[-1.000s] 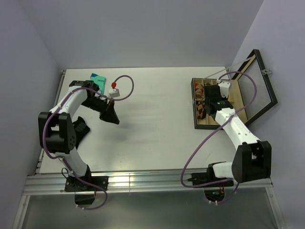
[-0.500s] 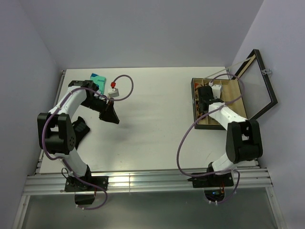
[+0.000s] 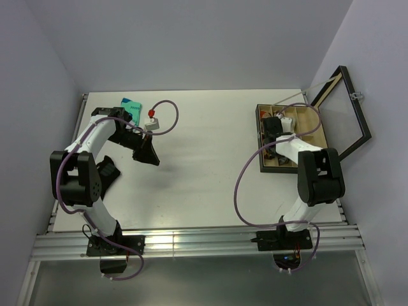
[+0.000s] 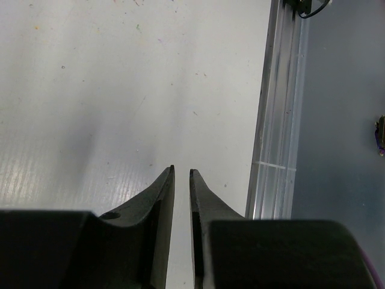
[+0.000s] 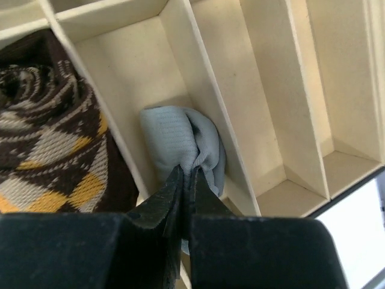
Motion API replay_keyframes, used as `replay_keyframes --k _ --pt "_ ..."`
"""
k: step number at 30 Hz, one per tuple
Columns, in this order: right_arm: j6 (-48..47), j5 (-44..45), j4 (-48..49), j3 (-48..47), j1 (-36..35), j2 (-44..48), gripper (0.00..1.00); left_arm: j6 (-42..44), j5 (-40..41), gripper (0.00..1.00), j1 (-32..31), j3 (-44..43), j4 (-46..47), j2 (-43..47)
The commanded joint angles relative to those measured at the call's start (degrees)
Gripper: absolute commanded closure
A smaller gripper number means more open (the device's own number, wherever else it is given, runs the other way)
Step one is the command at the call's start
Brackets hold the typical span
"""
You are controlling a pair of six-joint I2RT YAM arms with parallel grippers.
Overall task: Roll the socks
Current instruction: Place the sock in the storage box.
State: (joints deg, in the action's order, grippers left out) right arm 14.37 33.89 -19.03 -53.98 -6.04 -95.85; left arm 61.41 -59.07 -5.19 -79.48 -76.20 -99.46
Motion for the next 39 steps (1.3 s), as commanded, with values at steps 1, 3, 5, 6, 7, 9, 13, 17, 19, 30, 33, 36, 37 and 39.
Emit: replay_keyframes --k 1,3,5,6,7,9,13,17,19,30,33,36,37,39 --pt "3.0 -7.0 1.1 -0.4 2.4 -0.9 1.0 1.3 -1.3 0.79 0.1 -1.6 -2.3 1.8" --pt "3.9 -11.0 0.8 -0.3 3.7 -0.5 1.0 1.1 -1.3 0.79 0.1 -1.8 -2.3 1.6" --pt "4.9 -12.6 0.1 -0.2 5.1 -0.3 1.0 0.8 -1.4 0.79 0.1 -1.9 -2.3 1.3" --pt "5.1 -14.1 -0.4 -0.3 5.3 -0.2 1.0 0.6 -1.4 0.79 0.1 -2.1 -2.3 1.1" --pt "5.3 -14.4 -0.8 -0.3 5.5 -0.3 1.0 0.5 -1.6 0.79 0.1 -2.2 -2.3 1.0" --pt "6.2 -15.4 -1.6 -0.6 5.6 -0.5 1.0 0.3 -1.8 0.79 0.1 -2.4 -2.3 1.0" --pt "7.4 -19.5 -4.0 -1.7 8.9 -1.6 1.0 -0.4 -1.9 0.79 0.1 -2.5 -2.2 1.3" --pt "9.3 -23.6 -4.3 -1.0 11.3 -0.7 1.0 -0.6 -1.8 0.79 0.1 -2.2 -2.2 1.5" --pt "9.5 -23.3 -5.1 -0.9 11.7 -0.2 0.98 -0.9 -1.8 0.79 0.1 -1.9 -1.9 1.5" --pt "10.0 -23.2 -6.7 0.7 11.7 5.9 0.6 -5.9 -0.9 0.79 0.1 -1.2 1.6 2.4" --pt "10.3 -23.4 -7.7 0.2 11.7 8.0 0.56 -6.9 -0.3 0.79 0.1 -1.1 2.2 3.3" --pt "10.6 -23.3 -9.0 -0.7 11.7 10.9 0.53 -7.7 0.0 0.78 0.1 -1.0 2.9 4.0" --pt "10.5 -23.4 -9.4 -0.9 11.7 12.0 0.51 -8.0 0.1 0.78 0.1 -1.1 3.1 4.1" --pt "10.5 -23.3 -10.4 -1.7 11.7 13.1 0.5 -8.5 0.0 0.79 0.1 -1.1 3.3 4.3"
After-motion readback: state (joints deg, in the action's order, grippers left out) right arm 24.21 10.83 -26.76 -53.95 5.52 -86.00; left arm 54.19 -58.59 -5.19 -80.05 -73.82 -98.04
